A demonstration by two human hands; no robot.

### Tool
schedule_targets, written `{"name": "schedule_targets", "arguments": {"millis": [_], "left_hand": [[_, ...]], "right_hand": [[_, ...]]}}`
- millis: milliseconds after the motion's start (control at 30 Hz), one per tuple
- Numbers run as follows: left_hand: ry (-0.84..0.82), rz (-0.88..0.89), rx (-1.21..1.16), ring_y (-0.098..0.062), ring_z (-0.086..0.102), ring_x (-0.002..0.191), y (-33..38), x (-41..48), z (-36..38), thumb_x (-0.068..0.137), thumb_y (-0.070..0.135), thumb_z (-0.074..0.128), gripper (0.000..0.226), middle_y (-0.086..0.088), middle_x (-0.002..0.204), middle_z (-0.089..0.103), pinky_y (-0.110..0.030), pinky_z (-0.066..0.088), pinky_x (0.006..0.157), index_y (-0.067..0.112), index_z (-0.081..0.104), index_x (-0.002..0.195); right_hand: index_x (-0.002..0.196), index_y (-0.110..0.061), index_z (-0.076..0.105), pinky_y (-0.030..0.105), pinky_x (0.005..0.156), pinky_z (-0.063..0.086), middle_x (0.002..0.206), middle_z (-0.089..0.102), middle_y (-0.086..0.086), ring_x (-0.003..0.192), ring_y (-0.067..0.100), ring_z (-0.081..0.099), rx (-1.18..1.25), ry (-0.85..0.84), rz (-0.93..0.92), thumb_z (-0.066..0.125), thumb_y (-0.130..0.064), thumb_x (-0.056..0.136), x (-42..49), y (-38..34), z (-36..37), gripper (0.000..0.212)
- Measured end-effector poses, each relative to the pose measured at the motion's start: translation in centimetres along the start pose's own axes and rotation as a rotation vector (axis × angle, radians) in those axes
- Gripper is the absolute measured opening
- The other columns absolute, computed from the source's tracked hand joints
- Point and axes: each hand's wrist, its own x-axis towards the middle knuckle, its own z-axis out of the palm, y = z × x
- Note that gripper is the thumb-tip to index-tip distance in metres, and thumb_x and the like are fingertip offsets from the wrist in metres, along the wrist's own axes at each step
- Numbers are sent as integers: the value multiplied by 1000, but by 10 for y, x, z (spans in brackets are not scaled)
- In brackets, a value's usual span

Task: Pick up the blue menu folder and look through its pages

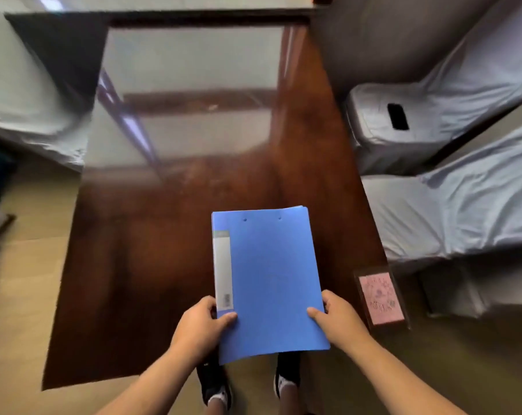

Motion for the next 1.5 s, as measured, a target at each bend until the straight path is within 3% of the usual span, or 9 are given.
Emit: {"name": "schedule_targets", "arguments": {"millis": [167, 267, 333, 400, 533, 600, 700, 1233, 1500], "left_hand": [[59, 64, 201, -17, 64, 76, -4, 13, 15, 88, 60, 70, 37, 9, 80, 67, -37, 44, 57, 27, 55, 82], [57, 90, 354, -18, 63, 72, 6, 16, 13, 88, 70, 61, 44, 9, 79, 65, -36, 43, 54, 27, 53, 83], [31, 81, 444, -20, 62, 71, 11, 17, 11, 86, 74, 58, 48, 8, 79, 65, -35, 43, 54, 26, 54, 84], [13, 67, 501, -20, 61, 71, 16, 19, 10, 86, 76, 55, 49, 8, 78, 63, -34, 43, 53, 27, 54, 82], [-16, 84, 601, -20, 65, 74, 29, 22, 20, 90, 76, 48, 55, 6, 78, 66, -33, 46, 57, 23, 56, 76], [-16, 105, 613, -18, 65, 73, 38, 22, 28, 90, 76, 47, 58, 5, 77, 66, -33, 46, 56, 21, 56, 75], [-26, 135, 618, -19, 66, 75, 53, 24, 42, 90, 77, 47, 59, 5, 78, 68, -34, 52, 61, 21, 61, 77], [-57, 173, 659, -9, 61, 64, 79, 33, 75, 88, 81, 44, 62, 10, 74, 64, -28, 39, 48, 23, 60, 75], [-42, 155, 657, -10, 61, 67, 83, 26, 65, 85, 83, 45, 62, 8, 73, 65, -31, 47, 56, 24, 60, 73]], "right_hand": [[110, -21, 60, 47, 78, 61, 110, 73, -1, 96, 25, 71, -169, 81, 51, 61, -39, 104, 10, 12, 13, 19], [101, -21, 51, 44, 67, 56, 92, 67, -2, 83, 28, 67, -283, 145, 35, 61, -45, 103, 16, 11, 9, 26], [99, -24, 44, 38, 50, 47, 79, 57, -9, 68, 22, 61, -373, 184, 25, 62, -52, 101, 16, 12, 5, 34], [107, -25, 41, 30, 43, 34, 83, 56, -10, 67, 20, 63, -450, 238, -6, 63, -55, 100, 13, 11, 2, 38], [136, -20, 46, 37, 64, 51, 125, 62, 4, 104, 28, 68, -480, 169, -135, 61, -47, 103, 7, 3, 20, 45], [137, -19, 46, 44, 80, 54, 131, 58, 8, 113, 32, 62, -453, 76, -155, 60, -48, 103, 2, 0, 35, 47], [133, -17, 45, 47, 90, 54, 131, 54, 10, 115, 34, 57, -416, 60, -109, 62, -51, 102, 0, 3, 44, 49], [128, -21, 45, 37, 91, 53, 130, 54, 7, 112, 27, 56, -322, 112, -87, 69, -50, 98, 3, 39, 14, 47], [131, -21, 45, 38, 88, 53, 131, 55, 7, 114, 28, 57, -369, 75, -59, 66, -51, 99, 4, 30, 9, 49]]}}
